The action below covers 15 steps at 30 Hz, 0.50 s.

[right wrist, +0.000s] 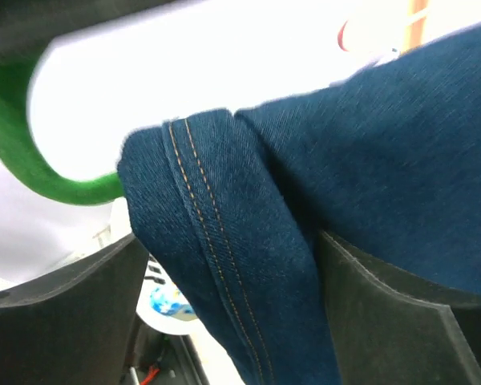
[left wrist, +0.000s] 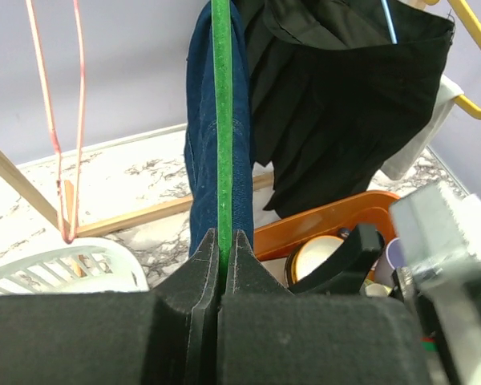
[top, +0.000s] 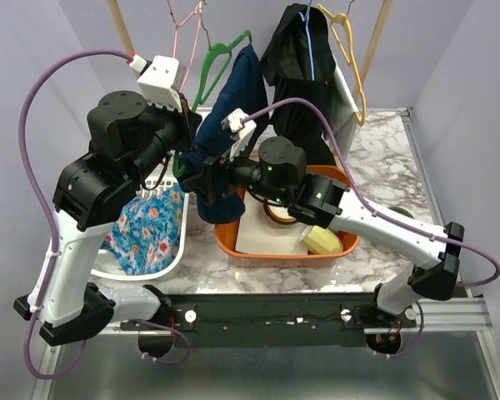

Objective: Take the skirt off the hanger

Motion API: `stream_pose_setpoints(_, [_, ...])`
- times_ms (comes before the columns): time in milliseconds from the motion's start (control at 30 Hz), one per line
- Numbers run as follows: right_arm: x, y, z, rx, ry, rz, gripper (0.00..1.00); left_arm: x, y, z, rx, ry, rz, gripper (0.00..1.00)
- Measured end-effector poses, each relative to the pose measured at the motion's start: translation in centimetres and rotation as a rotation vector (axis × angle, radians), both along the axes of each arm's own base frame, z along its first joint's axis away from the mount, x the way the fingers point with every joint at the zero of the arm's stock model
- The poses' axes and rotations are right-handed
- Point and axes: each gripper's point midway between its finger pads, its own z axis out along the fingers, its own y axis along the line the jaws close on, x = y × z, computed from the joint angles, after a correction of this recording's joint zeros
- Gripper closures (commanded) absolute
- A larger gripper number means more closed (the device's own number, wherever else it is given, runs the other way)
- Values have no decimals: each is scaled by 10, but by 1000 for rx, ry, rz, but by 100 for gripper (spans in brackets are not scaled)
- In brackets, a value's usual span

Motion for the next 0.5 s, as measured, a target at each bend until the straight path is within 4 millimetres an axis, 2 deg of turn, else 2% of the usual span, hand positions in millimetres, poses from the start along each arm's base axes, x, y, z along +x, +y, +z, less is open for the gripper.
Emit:
stream_pose_setpoints(100, [-1, 4, -10, -6, 16, 3, 47, 0, 0, 1, -11, 2, 1, 100])
stream_pose_setpoints(133, [0, 5, -11, -3, 14, -2, 63, -1, 0, 2, -17, 1, 1, 100])
stream_pose_setpoints(200, [2, 4, -15, 0, 6, -12, 74, -2, 0, 5, -27, -2, 0, 100])
stream_pose_setpoints(267, [2, 3, -19, 7, 9, -17, 94, -3, 0, 7, -33, -5, -1, 100])
stream_pose_setpoints(300, [2, 1, -20, 8, 3, -21, 99, -3, 1, 7, -34, -7, 0, 100])
stream_pose_setpoints(500, [-5, -14, -14, 29, -18, -22, 99, -2, 8, 8, -21, -17, 37, 100])
